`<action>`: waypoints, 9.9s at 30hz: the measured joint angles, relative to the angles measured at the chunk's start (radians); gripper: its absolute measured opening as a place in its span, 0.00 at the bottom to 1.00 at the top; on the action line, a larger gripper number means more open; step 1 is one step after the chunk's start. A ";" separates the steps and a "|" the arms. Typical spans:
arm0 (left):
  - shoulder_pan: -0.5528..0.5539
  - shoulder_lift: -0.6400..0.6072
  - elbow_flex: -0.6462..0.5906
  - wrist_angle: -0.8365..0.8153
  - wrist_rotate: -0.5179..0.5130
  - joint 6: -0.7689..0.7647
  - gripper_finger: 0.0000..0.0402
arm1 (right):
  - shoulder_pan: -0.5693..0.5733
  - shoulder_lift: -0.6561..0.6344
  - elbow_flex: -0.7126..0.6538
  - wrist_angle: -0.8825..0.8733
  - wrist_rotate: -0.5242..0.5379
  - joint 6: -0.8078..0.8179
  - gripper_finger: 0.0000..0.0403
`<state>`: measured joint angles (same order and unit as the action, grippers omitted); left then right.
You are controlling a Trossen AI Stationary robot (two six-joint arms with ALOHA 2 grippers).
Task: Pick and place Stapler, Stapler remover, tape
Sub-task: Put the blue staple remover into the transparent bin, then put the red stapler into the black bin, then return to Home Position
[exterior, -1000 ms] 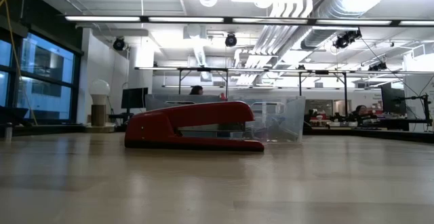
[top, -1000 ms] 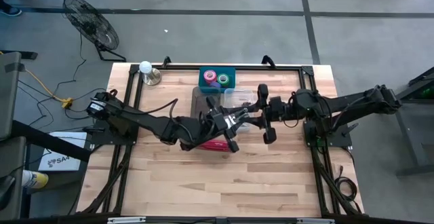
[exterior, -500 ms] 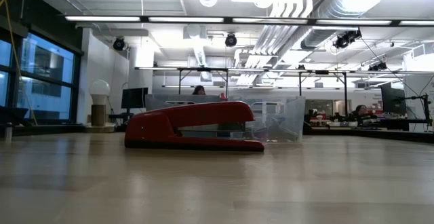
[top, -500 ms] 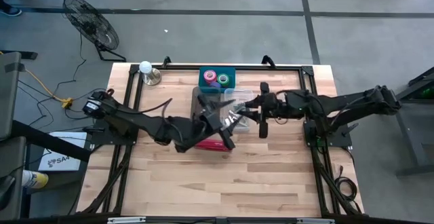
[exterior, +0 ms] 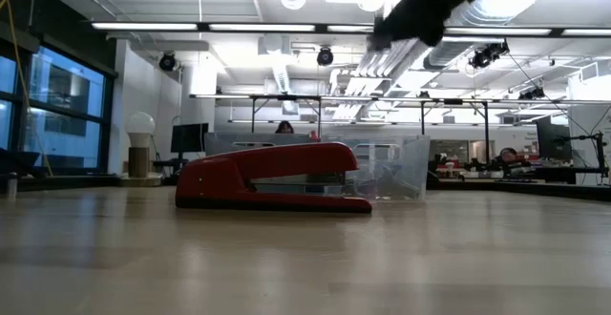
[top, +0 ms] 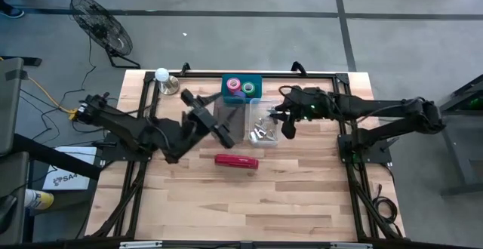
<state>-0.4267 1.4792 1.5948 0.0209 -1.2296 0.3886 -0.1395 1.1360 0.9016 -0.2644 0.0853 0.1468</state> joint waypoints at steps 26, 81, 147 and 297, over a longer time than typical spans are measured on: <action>0.020 -0.109 -0.001 -0.886 0.165 -0.661 0.61 | -0.157 0.427 0.000 -0.032 -0.120 0.327 0.34; 0.288 0.452 -0.303 -0.511 1.218 -0.261 0.80 | 0.006 -0.102 0.000 -0.315 -0.016 0.483 0.48; 0.290 0.482 0.285 -1.154 0.827 -0.775 0.33 | 0.004 -0.279 0.000 -0.321 0.070 0.358 0.48; 0.319 -0.244 -0.070 -1.329 0.604 -0.912 0.78 | 0.004 -0.345 0.000 -0.345 0.072 0.245 0.48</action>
<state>-0.1077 1.2351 1.5247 -1.3081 -0.6252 -0.5238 -0.1356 0.7913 0.9020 -0.6094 0.1574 0.3920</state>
